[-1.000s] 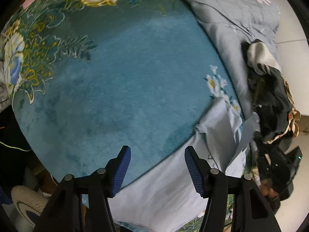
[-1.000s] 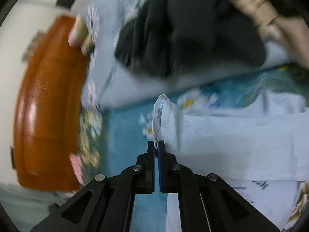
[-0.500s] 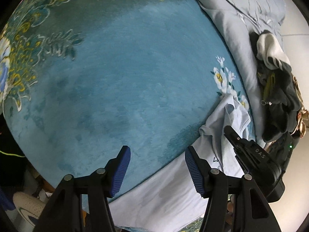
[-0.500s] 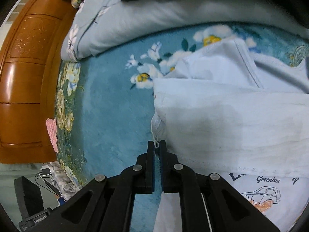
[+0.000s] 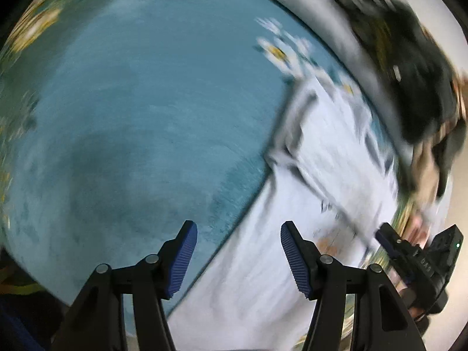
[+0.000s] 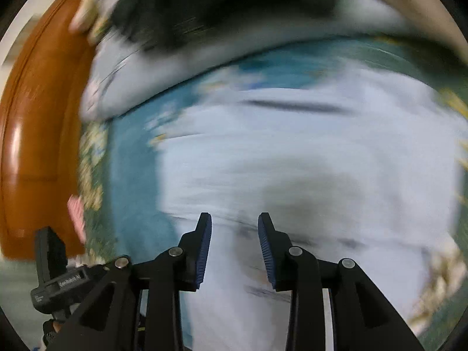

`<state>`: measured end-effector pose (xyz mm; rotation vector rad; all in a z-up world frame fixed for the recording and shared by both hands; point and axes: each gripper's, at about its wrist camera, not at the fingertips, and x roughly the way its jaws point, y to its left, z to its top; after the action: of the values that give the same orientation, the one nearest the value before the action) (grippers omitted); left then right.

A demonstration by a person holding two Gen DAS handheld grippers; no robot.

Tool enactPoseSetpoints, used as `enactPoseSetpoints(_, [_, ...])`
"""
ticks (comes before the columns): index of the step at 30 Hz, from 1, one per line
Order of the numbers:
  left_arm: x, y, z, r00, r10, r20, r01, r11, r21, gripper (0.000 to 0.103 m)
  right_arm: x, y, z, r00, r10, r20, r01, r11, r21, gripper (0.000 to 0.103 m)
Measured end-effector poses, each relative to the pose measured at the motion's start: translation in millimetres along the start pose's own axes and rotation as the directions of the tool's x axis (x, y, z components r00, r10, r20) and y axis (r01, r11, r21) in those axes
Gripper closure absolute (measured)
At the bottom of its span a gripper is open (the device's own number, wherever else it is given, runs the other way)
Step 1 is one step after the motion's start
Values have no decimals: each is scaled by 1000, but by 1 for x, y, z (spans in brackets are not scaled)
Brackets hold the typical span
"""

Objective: Fold clothes

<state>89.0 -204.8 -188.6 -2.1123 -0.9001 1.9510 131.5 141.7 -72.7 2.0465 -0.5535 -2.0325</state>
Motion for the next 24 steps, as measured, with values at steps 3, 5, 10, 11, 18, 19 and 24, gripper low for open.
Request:
enactPoseSetpoints(3, [22,-11,-11,998,43,-50,-36,989,143,39,-28,-60,-30,996,-87,24,83,987,141,69])
enactPoseSetpoints(5, [33,-11,-21,996,61,-72,-45,979,200,39,-45,-98,-59,989,-143,19,135,961,240,69])
enactPoseSetpoints(10, [52,1,-47,991,84,-103,-55,966,253,41,-51,-143,-117,980,-189,-55,197,925,324,69])
enactPoseSetpoints(11, [55,5,-54,991,88,-105,-59,965,254,41,-48,-146,-124,980,-188,-71,201,927,316,69])
enactPoseSetpoints(18, [62,38,-110,989,116,-88,-93,968,232,41,-24,-163,-174,966,-179,-188,224,941,255,69])
enactPoseSetpoints(19, [62,43,-119,990,117,-81,-96,969,227,41,-21,-164,-180,967,-172,-190,215,947,238,69])
enactPoseSetpoints(24, [64,59,-153,987,132,-87,-111,969,219,41,-23,-166,-193,976,-130,-177,164,968,192,69])
